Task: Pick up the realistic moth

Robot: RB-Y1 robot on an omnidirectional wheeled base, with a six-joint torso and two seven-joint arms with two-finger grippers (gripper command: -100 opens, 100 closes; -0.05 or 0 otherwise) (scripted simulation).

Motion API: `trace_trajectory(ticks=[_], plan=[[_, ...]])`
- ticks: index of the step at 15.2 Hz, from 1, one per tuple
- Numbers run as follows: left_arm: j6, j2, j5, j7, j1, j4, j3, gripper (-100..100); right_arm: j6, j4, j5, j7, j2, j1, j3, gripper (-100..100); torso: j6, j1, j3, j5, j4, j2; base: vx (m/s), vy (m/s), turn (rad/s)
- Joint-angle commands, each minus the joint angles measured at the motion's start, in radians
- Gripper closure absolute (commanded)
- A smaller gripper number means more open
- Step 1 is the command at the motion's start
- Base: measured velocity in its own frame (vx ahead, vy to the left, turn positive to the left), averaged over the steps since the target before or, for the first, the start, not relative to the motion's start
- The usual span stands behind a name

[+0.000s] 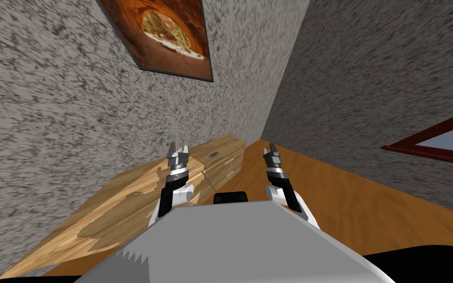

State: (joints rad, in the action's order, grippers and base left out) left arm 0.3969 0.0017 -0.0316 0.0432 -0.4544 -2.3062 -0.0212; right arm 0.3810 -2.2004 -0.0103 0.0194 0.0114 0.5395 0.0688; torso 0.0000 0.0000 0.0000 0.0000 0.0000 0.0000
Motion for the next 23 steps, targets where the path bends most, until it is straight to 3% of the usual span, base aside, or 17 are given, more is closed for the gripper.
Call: trace_trajectory(ticks=[1,3,6,9,23], plan=[[-0.019,0.031,-0.009,0.0,0.003,-0.001,-0.009,-100,0.0,0.0,0.0,0.0,0.0,0.0,0.0,0,0.0,0.0,0.0,0.0,0.0,0.0,-0.001,0.003,-0.046],[-0.065,0.071,-0.03,0.0,0.01,-0.003,-0.029,-100,0.0,0.0,0.0,0.0,0.0,0.0,0.0,0,0.0,0.001,0.0,0.0,0.0,0.0,-0.005,0.013,-0.13],[-0.096,0.089,-0.044,0.0,0.015,-0.005,-0.043,-100,0.0,0.0,0.0,0.0,0.0,0.0,0.0,0,0.0,0.002,0.0,0.0,0.0,0.0,-0.005,0.023,-0.097],[-0.167,0.119,-0.08,0.0,0.026,-0.009,-0.078,-100,0.0,0.0,0.0,0.0,0.0,0.0,0.0,0,0.0,0.002,0.0,0.0,0.0,0.0,-0.005,0.021,-0.129],[-0.428,0.171,-0.2,0.006,0.059,-0.023,-0.195,-100,0.0,0.0,0.0,0.0,0.0,0.0,0.0,0,0.0,0.002,0.0,0.0,0.0,0.0,-0.007,0.019,-0.126]])
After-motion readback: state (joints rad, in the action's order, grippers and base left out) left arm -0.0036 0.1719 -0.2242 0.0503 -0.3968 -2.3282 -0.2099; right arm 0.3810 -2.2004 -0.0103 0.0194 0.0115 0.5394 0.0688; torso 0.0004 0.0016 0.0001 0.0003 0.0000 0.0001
